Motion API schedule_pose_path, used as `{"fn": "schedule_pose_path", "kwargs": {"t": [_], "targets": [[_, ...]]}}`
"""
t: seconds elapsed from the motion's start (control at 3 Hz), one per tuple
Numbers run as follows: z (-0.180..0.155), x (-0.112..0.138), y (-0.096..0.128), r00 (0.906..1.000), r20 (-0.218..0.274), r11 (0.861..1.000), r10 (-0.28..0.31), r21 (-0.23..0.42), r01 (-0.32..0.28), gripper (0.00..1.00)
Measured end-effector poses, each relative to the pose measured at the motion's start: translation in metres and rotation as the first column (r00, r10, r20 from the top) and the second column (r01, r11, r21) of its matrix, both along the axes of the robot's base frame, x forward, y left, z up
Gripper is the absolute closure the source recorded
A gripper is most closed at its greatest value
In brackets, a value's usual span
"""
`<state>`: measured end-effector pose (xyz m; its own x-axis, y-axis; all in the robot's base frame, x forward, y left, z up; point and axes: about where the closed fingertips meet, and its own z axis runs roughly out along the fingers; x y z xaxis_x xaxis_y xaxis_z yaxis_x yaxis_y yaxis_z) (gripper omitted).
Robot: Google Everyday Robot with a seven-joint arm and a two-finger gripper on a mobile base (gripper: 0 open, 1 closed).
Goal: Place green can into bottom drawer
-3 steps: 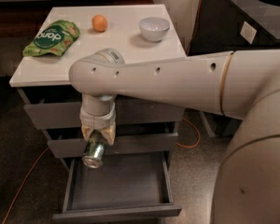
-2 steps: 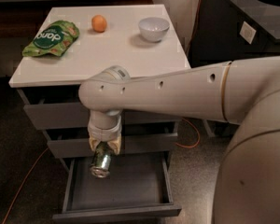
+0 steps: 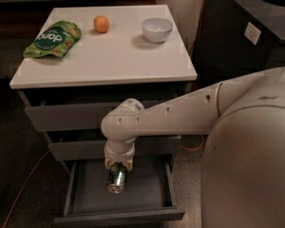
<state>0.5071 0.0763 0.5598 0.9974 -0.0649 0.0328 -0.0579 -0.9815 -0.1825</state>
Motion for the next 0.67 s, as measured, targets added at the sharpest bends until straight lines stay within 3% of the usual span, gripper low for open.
{"fn": "schedule_pose_path", "kwargs": {"t": [0.33, 0.67], "targets": [[-0.062, 0.0308, -0.0397, 0.9994, 0.03, 0.999, 0.017, -0.04, -0.016, 1.0], [-0.0663, 0.0312, -0.041, 0.9995, 0.03, 0.999, 0.015, -0.035, -0.013, 1.0]]}}
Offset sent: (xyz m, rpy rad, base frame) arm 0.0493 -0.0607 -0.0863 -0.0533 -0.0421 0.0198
